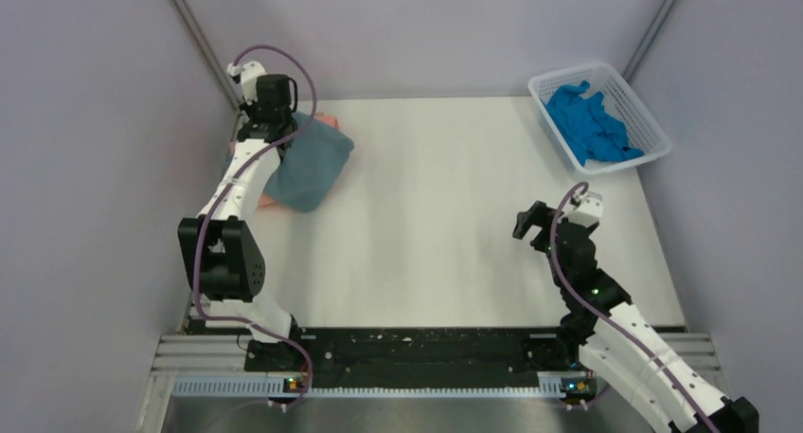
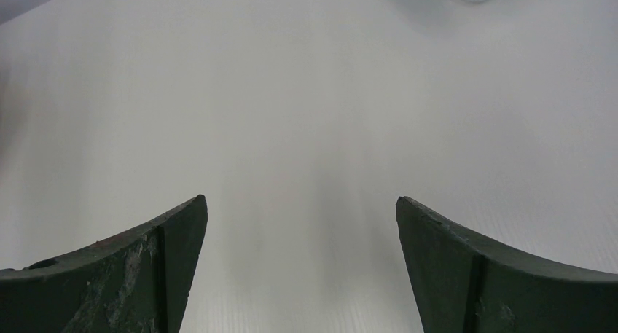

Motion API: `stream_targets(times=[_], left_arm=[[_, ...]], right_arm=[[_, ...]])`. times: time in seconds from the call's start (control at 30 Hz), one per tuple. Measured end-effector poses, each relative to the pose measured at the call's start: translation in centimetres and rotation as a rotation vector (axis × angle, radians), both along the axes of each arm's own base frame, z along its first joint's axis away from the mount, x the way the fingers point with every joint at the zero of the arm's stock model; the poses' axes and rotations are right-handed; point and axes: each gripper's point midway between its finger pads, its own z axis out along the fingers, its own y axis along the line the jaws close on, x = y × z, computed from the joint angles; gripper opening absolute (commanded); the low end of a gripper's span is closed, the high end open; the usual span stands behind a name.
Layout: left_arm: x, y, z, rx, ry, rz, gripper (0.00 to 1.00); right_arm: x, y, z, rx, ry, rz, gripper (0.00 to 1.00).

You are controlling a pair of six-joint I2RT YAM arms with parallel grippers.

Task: Fold and stack the t-shirts
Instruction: Put the neatly folded tshirt into the corner of the board with the left arm

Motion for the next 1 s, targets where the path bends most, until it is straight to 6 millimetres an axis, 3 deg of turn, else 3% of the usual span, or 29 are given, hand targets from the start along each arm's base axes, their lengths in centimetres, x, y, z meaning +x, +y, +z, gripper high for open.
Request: stream_targets(times=[0.17, 0.5, 0.63, 0.93, 0.97, 1.0], left_arm=[[-0.2, 1.1, -3.2, -0.017, 0.019, 0.055, 0.0], [2.0, 4.1, -7.6, -0.012, -0.06, 0.207, 0.0], [2.1, 6.3, -10.1, -0.028, -0.043, 0.274, 0.0], [1.5, 10.5, -11.7, -0.066, -0.071, 0.46, 0.0], [1.4, 10.9, -12.0, -0.072, -0.072, 0.476, 0.01], [1.4, 11.2, -12.2, -0.078, -0.073, 0.491, 0.13]], right_arm=[[0.0, 0.2, -0.4, -0.002, 0.014, 0.009, 0.99], [0.2, 0.4, -0.2, 0.009, 0.013, 0.013, 0.99], [0.3, 0.5, -0.4, 0.007, 0.019, 0.013, 0.99], [0.6, 0.8, -1.3, -0.006, 0.056, 0.02, 0.99], [0.6, 0.8, -1.2, -0.004, 0.054, 0.021, 0.99], [0.7, 0.9, -1.0, -0.003, 0.052, 0.022, 0.99]])
